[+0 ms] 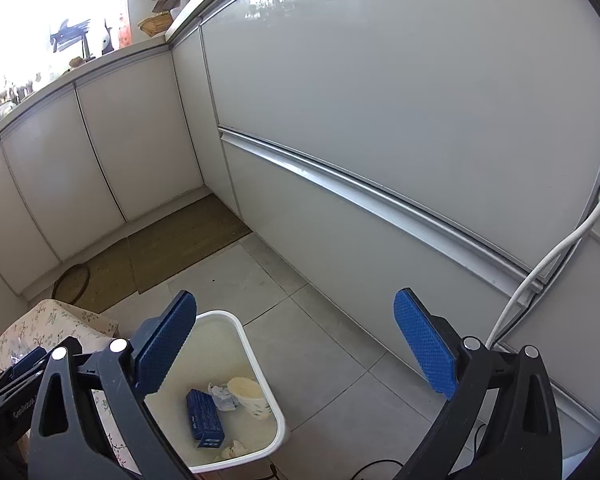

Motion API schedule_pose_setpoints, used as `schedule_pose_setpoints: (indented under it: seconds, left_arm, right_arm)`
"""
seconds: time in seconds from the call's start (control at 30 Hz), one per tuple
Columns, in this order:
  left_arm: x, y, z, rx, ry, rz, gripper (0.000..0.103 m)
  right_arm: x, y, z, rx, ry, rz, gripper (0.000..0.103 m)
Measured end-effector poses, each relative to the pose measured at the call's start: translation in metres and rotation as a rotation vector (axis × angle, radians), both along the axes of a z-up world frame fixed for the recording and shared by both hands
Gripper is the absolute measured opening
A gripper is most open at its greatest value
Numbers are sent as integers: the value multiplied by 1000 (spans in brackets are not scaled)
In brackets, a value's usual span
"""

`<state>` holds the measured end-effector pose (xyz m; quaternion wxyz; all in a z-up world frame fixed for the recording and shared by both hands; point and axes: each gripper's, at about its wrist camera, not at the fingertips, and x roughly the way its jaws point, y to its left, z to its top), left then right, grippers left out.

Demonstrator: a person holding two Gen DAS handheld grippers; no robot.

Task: Collect trash
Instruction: 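Carry both items to the white bin and open both grippers to drop them, then move both tools back over the table toward the red noodle bag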

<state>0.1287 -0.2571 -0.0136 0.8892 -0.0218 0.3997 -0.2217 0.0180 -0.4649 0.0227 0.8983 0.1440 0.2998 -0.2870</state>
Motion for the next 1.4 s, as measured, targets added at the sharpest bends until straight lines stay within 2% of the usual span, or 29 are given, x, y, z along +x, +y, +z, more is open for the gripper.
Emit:
schedule_pose_setpoints:
  seconds: [0.03, 0.1, 0.13, 0.5, 1.07, 1.2, 1.3, 1.4]
  left_arm:
    - [-1, 1, 1, 14, -12, 6, 83]
    - [-4, 4, 2, 43, -36, 29, 95]
    - [-5, 7, 3, 64, -54, 50, 96]
    - [-3, 46, -2, 159, -79, 123, 96]
    - [-1, 157, -26, 292, -31, 220, 96]
    - [2, 186, -32, 307, 25, 225, 96]
    - [8, 206, -39, 309, 112, 213, 96]
    - [11, 226, -46, 278, 199, 196, 96]
  right_arm:
    - [0, 2, 0, -3, 0, 2, 96]
    - [1, 5, 0, -5, 3, 8, 96]
    - [1, 7, 0, -6, 5, 9, 96]
    - [17, 49, -9, -48, 51, 92, 96]
    - [60, 154, -17, -136, 118, 305, 96]
    - [69, 178, -18, -146, 128, 352, 96]
    - [74, 195, -21, -145, 140, 389, 96]
    - [81, 209, -24, -143, 150, 418, 96]
